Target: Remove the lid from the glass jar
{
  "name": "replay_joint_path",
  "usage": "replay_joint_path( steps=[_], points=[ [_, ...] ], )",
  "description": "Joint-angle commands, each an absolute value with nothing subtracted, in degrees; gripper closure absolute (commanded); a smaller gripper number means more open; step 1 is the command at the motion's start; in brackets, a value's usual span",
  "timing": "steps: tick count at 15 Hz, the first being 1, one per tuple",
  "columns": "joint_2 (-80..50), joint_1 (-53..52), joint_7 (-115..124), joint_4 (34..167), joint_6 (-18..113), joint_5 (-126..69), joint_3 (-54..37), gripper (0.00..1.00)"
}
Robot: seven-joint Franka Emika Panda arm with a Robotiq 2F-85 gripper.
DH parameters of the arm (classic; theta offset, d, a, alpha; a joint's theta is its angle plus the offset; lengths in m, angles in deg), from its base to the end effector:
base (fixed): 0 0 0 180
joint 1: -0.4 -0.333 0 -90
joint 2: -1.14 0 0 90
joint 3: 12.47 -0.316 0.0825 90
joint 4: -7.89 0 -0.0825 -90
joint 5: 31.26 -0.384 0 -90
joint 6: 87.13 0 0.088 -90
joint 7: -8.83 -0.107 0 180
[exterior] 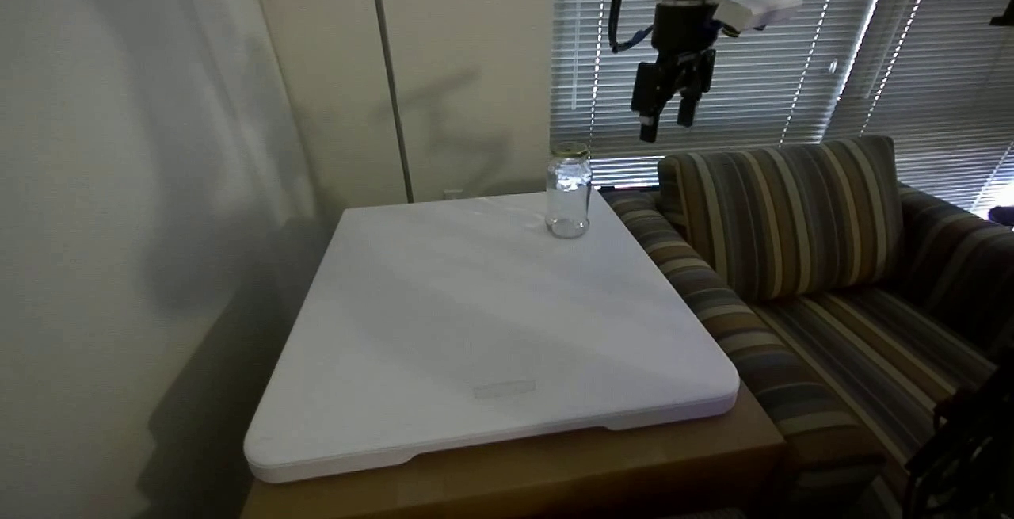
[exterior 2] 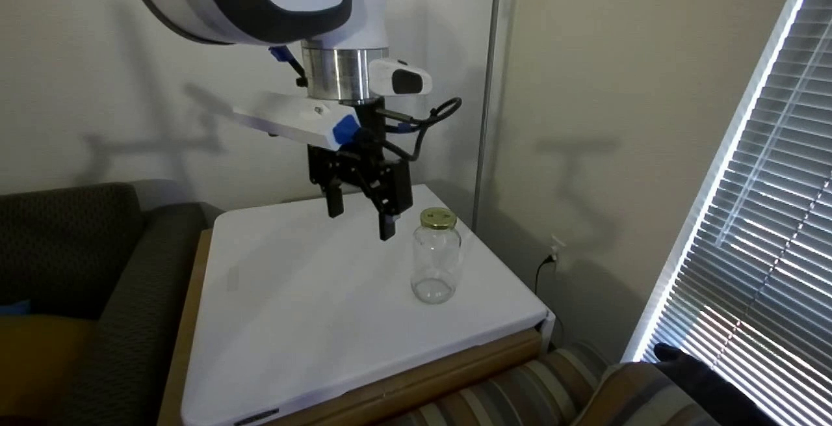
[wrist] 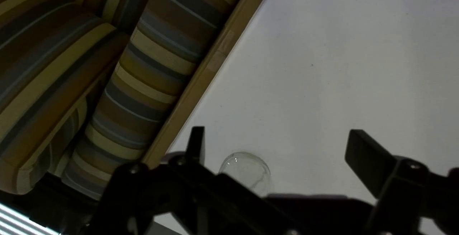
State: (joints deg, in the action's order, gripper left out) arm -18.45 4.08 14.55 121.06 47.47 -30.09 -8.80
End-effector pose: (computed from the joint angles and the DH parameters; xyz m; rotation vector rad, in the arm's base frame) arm 0.6082 -0.0772 0.2992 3.1016 -0.0160 0.0440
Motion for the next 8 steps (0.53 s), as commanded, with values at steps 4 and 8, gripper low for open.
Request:
replay_joint_path(
  steps=[4,8],
  points=[
    [-21.6,5.6,16.5,118.8,52.3,-33.5,-10.4,0.0],
    [-21.9,5.4,16.2,118.5,52.5,-33.0,-10.2,0.0]
  ],
)
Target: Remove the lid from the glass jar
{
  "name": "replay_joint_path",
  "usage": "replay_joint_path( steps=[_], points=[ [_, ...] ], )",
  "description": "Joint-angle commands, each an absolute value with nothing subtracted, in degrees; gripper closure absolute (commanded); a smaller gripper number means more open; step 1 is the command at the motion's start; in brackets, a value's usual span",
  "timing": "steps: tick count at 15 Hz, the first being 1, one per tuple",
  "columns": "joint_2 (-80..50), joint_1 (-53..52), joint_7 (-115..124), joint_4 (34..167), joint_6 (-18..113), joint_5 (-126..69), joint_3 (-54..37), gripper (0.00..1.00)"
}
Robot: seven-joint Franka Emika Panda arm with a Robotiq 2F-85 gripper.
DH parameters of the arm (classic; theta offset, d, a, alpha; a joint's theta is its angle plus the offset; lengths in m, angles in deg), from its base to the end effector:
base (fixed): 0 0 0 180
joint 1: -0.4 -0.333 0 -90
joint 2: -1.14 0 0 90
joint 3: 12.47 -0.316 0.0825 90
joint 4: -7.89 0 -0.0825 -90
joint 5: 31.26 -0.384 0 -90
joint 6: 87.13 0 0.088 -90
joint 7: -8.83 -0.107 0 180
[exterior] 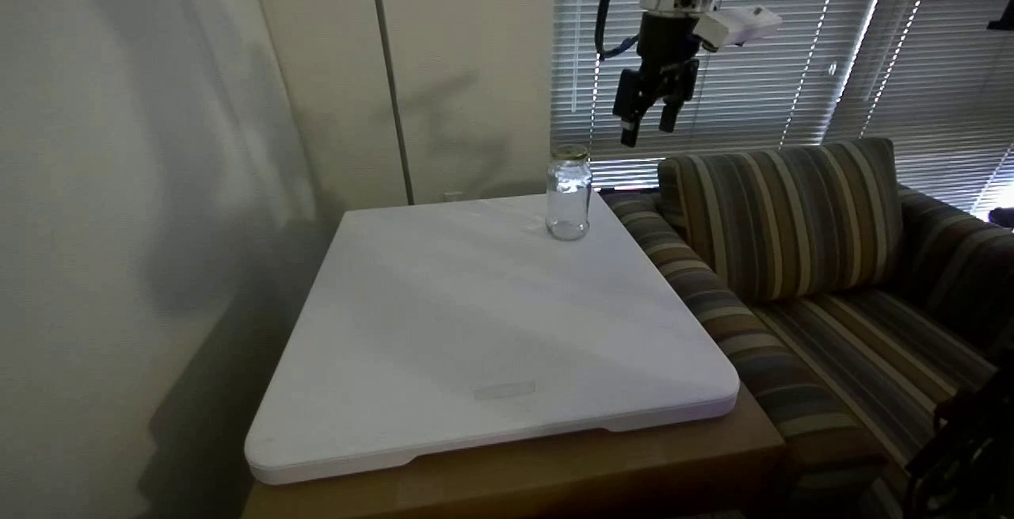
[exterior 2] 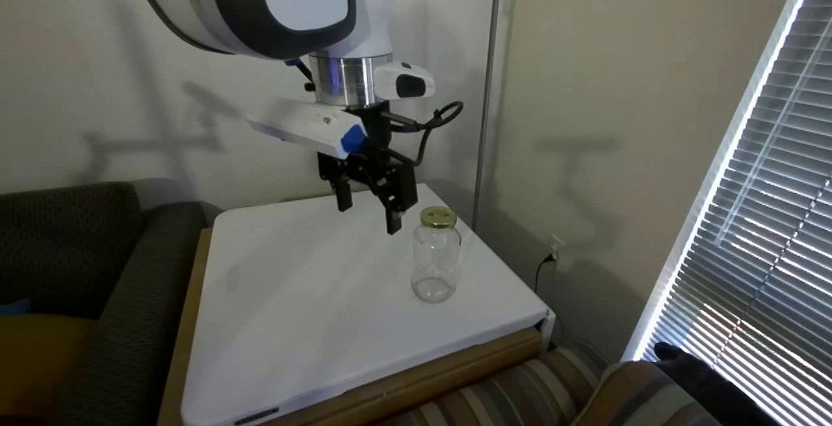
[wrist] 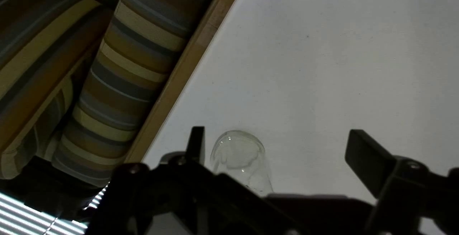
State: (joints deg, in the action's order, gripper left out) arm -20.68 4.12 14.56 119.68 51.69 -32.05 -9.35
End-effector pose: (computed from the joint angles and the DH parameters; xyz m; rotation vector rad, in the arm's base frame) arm 0.6221 -0.0729 0.2923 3.1178 -0.0382 0.1402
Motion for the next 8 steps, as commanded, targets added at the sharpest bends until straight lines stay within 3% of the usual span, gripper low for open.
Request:
replay_joint_path(
  steps=[1,8],
  points=[
    [-21.9,4.9,15.1,118.3,51.6,-31.9,-9.6,0.0],
    [-20.8,4.6,14.6,119.7,53.2,-32.2,-9.9,0.0]
  ],
)
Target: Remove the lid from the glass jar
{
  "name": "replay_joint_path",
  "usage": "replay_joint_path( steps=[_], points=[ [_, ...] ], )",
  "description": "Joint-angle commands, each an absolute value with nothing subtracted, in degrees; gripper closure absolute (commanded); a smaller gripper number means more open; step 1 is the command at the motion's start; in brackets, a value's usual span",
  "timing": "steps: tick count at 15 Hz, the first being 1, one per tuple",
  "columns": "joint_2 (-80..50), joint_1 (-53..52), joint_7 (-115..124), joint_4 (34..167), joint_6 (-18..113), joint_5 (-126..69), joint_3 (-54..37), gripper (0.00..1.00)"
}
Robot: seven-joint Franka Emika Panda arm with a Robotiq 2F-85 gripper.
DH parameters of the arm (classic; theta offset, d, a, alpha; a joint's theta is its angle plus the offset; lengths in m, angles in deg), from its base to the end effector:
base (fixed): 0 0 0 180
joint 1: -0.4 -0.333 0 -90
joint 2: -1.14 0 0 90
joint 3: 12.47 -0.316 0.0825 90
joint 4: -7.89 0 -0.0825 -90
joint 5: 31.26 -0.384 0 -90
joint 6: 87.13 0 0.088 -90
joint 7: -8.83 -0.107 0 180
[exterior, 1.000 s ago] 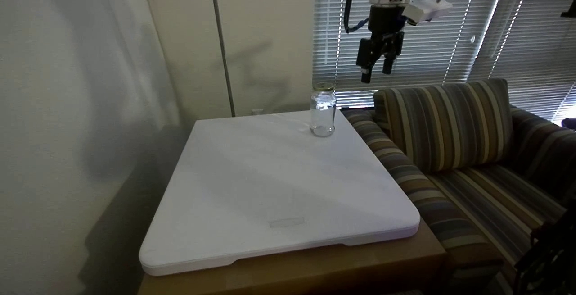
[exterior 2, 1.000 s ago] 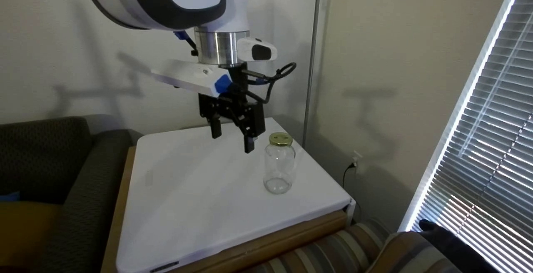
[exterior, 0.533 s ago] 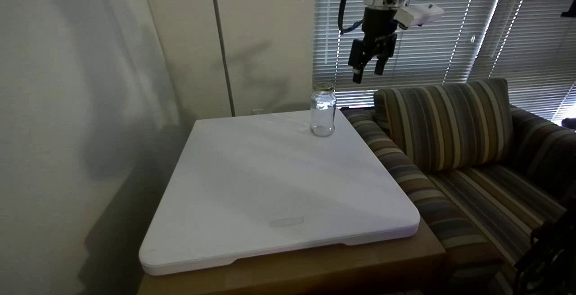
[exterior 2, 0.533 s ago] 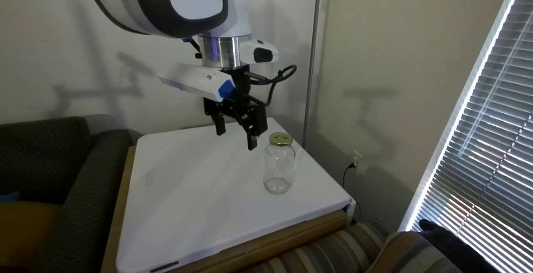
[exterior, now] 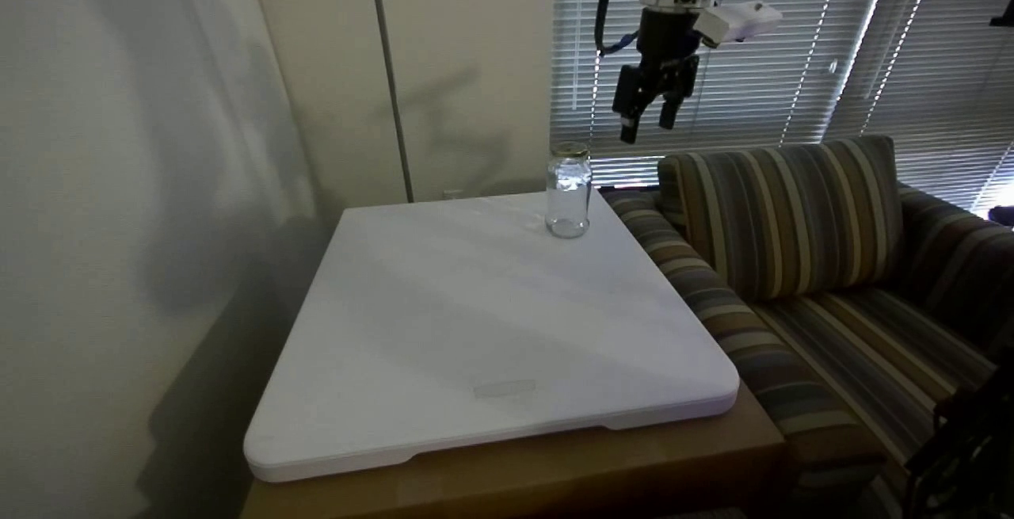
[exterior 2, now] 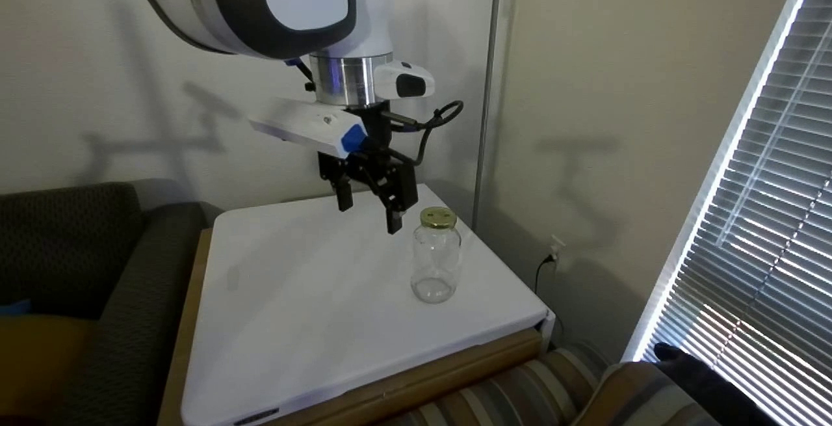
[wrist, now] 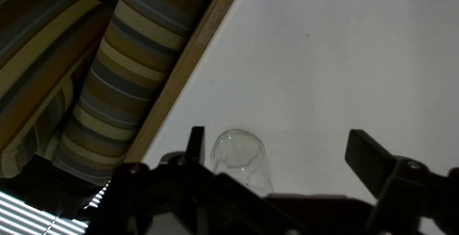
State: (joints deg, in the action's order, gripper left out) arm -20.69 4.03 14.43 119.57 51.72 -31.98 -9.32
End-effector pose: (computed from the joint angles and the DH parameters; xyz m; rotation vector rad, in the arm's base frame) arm 0.6228 -0.0723 0.2931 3.1165 -0.0386 0.1435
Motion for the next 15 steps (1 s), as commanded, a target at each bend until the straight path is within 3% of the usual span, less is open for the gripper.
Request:
replay_joint_path(
  steps=[1,15],
  points=[
    [-20.9,5.0,16.2,119.7,53.5,-33.0,-10.5,0.0],
    [-21.1,6.7,20.8,120.3,61.3,-40.2,-13.9,0.0]
  ],
)
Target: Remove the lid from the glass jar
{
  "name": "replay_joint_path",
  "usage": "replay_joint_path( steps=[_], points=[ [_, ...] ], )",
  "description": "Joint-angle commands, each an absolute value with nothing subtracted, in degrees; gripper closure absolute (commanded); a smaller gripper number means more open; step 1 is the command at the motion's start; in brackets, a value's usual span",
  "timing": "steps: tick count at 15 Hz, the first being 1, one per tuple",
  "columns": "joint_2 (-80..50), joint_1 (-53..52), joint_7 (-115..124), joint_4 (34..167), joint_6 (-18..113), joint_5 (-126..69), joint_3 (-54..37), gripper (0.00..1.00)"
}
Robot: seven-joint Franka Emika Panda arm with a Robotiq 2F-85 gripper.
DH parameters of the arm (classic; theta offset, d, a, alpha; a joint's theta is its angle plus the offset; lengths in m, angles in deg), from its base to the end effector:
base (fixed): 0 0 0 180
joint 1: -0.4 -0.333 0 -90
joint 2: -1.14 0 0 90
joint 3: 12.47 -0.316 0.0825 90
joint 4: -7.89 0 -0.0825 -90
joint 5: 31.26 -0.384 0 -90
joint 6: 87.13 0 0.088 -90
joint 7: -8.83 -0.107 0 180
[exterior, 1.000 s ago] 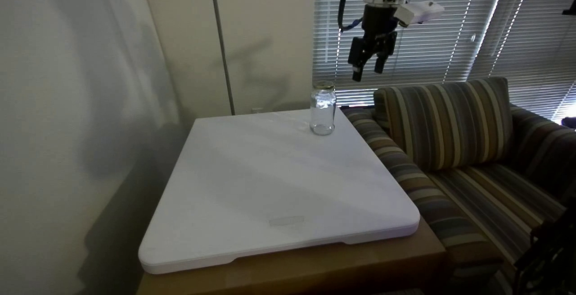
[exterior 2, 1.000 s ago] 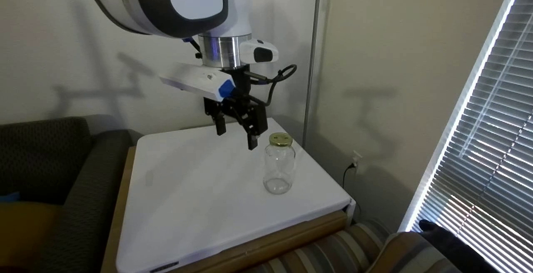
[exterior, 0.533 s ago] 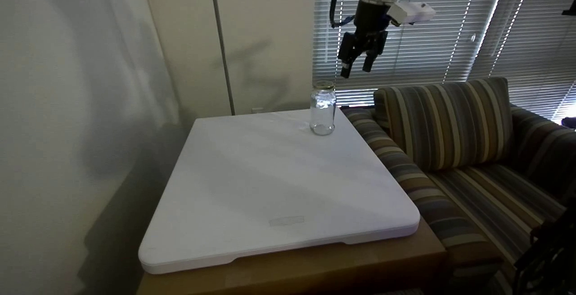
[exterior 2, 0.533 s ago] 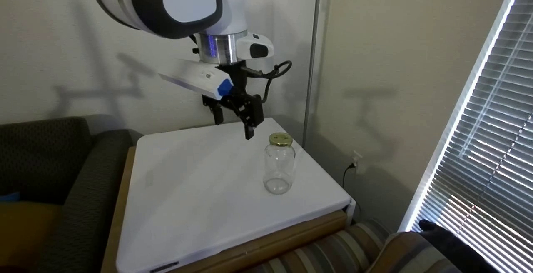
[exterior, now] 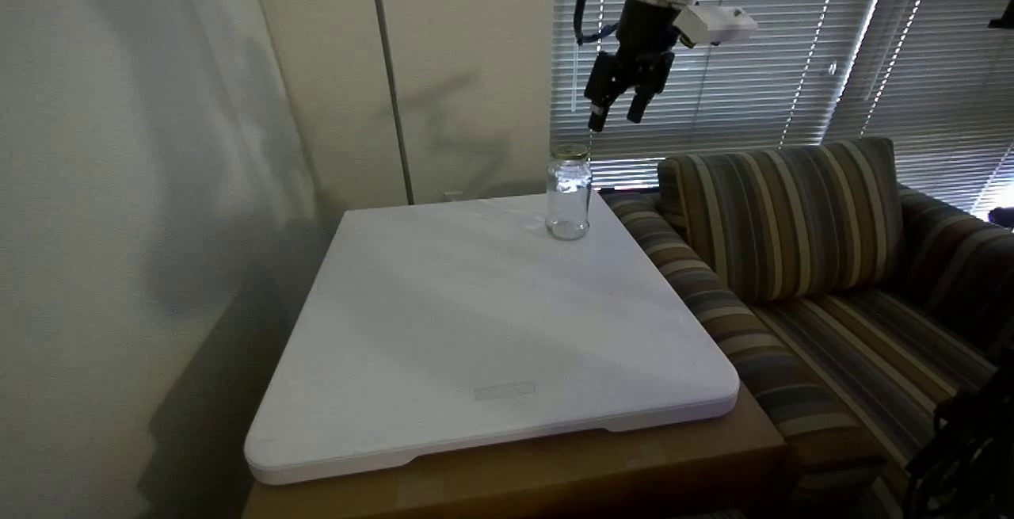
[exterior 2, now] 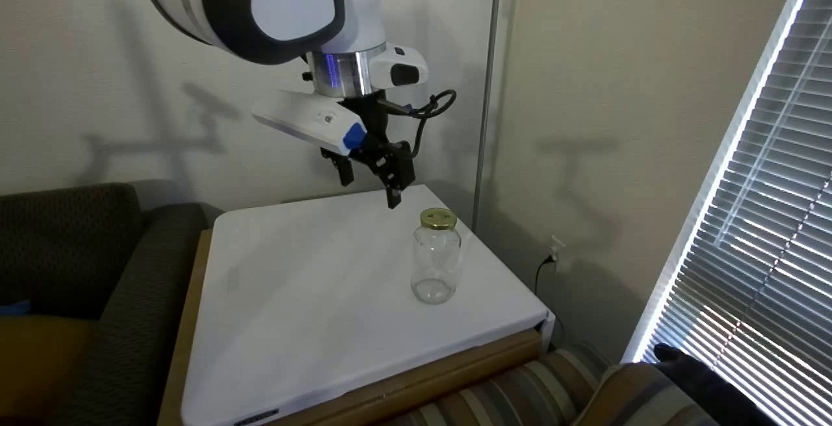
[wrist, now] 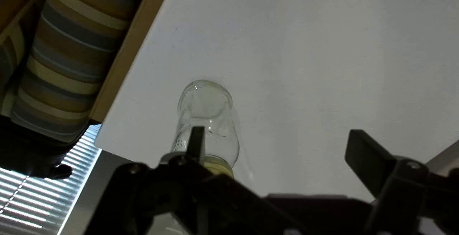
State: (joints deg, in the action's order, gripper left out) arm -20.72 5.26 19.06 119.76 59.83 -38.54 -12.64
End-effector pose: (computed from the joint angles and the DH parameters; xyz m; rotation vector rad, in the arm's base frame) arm 0.6365 -0.0543 0.3056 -3.0679 0.0034 -0.3688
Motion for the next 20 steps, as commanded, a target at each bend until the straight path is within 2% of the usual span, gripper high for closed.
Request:
replay_joint_path(
  steps=[1,17,18,20],
  points=[
    [-21.1,6.8,20.6,120.3,61.0,-40.3,-13.9,0.0],
    [-20.5,5.6,19.4,119.5,56.5,-38.1,-13.2,0.0],
    [-21.9,6.2,19.4,109.1,47.7,-37.0,-12.4,0.0],
    [-23.4,6.1,19.3,104.0,42.7,-36.6,-12.3,0.0]
  ],
)
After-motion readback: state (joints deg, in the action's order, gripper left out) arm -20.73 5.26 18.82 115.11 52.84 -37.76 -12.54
